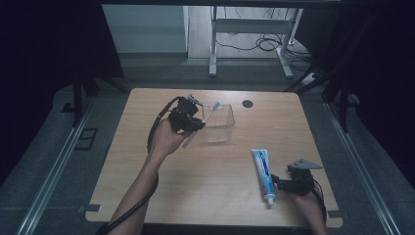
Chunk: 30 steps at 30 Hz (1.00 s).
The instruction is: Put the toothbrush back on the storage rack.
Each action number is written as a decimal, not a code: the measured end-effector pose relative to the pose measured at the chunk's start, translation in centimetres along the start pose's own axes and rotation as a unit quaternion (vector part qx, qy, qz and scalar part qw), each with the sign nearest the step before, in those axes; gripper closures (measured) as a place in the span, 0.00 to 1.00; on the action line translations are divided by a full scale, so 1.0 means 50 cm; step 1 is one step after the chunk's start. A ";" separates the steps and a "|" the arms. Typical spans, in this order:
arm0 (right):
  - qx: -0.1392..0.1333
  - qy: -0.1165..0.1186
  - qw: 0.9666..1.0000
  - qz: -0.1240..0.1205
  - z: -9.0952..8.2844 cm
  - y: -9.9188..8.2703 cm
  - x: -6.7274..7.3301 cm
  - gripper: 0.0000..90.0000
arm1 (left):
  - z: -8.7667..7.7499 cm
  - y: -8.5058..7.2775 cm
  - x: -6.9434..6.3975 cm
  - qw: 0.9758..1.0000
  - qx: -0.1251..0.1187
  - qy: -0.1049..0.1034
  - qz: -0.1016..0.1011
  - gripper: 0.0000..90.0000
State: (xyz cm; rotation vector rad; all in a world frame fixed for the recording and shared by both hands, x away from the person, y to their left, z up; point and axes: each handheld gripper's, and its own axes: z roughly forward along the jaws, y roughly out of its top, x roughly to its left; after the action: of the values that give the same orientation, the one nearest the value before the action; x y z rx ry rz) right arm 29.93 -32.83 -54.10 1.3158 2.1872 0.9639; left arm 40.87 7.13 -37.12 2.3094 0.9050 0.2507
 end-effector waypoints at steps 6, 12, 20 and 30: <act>0.000 0.000 1.000 0.000 0.000 0.000 0.000 0.22 | 0.002 0.021 0.006 1.000 -0.009 0.003 0.004 0.88; 0.000 0.001 1.000 0.000 0.000 0.000 0.000 0.22 | 0.008 0.042 0.004 1.000 -0.017 0.005 0.007 0.88; 0.000 0.002 1.000 0.000 0.000 0.000 0.000 0.22 | 0.021 0.064 0.007 0.999 -0.028 0.013 0.009 0.88; 0.000 0.002 1.000 0.000 0.000 0.000 -0.001 0.22 | 0.039 0.081 0.018 0.999 -0.044 0.018 0.001 0.88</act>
State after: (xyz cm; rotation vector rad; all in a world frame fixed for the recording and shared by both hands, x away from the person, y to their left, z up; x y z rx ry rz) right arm 29.96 -32.85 -54.10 1.3144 2.1899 0.9685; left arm 44.50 4.50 -36.14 2.2309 0.8909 0.3280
